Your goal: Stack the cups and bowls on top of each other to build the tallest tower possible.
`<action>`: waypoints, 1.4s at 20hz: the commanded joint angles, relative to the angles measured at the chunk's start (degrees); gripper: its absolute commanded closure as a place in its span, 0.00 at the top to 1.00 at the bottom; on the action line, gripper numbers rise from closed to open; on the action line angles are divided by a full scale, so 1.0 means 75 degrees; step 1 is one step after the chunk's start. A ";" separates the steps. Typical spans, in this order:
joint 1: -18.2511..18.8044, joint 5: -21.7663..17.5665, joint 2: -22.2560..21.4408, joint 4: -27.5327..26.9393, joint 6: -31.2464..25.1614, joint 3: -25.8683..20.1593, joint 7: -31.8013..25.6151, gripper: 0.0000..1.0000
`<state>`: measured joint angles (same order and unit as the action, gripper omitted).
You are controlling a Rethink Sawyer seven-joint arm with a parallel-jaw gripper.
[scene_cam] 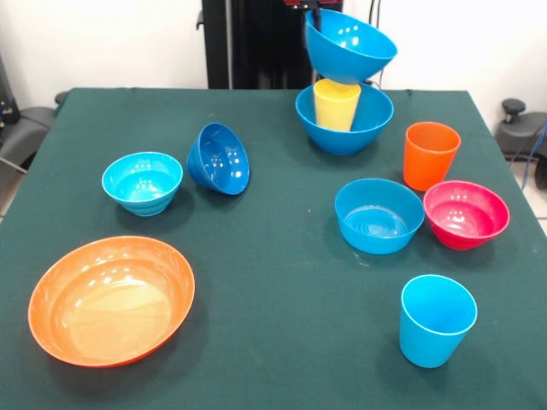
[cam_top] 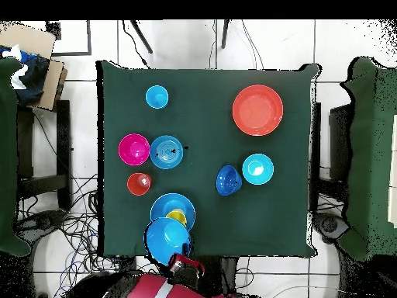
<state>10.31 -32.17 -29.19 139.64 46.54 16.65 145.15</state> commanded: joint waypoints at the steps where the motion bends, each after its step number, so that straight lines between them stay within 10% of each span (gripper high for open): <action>1: -0.0143 -0.0020 0.0188 -0.0418 -0.0410 -0.0506 0.0555 0.00; 10: -0.0118 -0.0025 0.0080 -0.0380 -0.0644 -0.0556 0.0553 0.00; 11: -0.0119 -0.0021 0.0074 -0.0384 -0.0651 -0.0558 0.0550 1.00; 28: -0.0094 -0.0038 -0.0088 -0.0415 -0.0842 -0.0595 0.0512 1.00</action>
<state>10.25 -32.16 -30.56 139.77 46.43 16.65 145.14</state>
